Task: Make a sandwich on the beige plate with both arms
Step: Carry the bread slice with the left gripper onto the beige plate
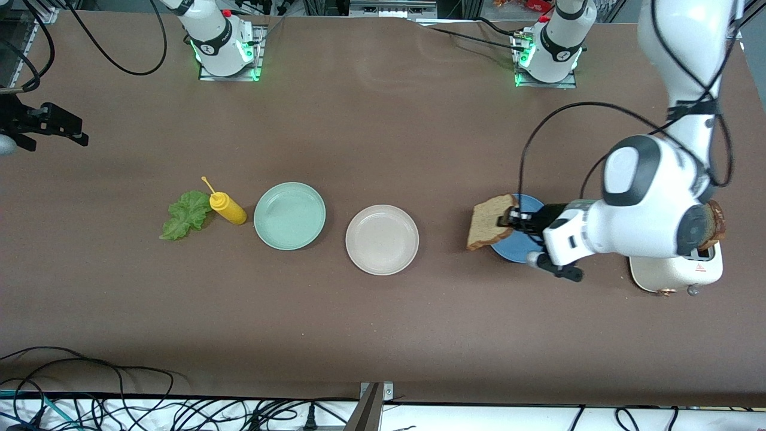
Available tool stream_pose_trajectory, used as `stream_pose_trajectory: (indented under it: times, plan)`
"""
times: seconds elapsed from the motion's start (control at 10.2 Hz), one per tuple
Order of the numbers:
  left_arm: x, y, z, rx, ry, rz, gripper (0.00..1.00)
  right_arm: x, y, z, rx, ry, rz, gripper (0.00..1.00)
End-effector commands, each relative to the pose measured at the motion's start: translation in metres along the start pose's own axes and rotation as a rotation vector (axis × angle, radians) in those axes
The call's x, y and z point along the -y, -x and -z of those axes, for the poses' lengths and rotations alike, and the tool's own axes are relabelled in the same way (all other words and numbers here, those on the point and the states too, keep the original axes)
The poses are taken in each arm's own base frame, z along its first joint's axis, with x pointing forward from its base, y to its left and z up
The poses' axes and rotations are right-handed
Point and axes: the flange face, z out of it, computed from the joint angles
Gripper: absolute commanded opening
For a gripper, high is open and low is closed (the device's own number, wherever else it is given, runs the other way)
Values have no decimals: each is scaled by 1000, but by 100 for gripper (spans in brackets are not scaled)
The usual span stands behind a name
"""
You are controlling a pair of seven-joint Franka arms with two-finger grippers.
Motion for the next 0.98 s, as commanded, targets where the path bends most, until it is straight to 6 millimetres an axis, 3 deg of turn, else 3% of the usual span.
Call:
stream_pose_trajectory:
  times: [0.0,0.29,0.88]
  plan:
    - [-28,-12,-33,0,28,108,0,-3,1,5,6,-19,9,100]
    - [-61,-23,-85,-14,98,249,0,0,0,6,4,-19,12,100]
    - [-108,-31,-156,-84,141,367,0,1,0,7,1,-18,17,100]
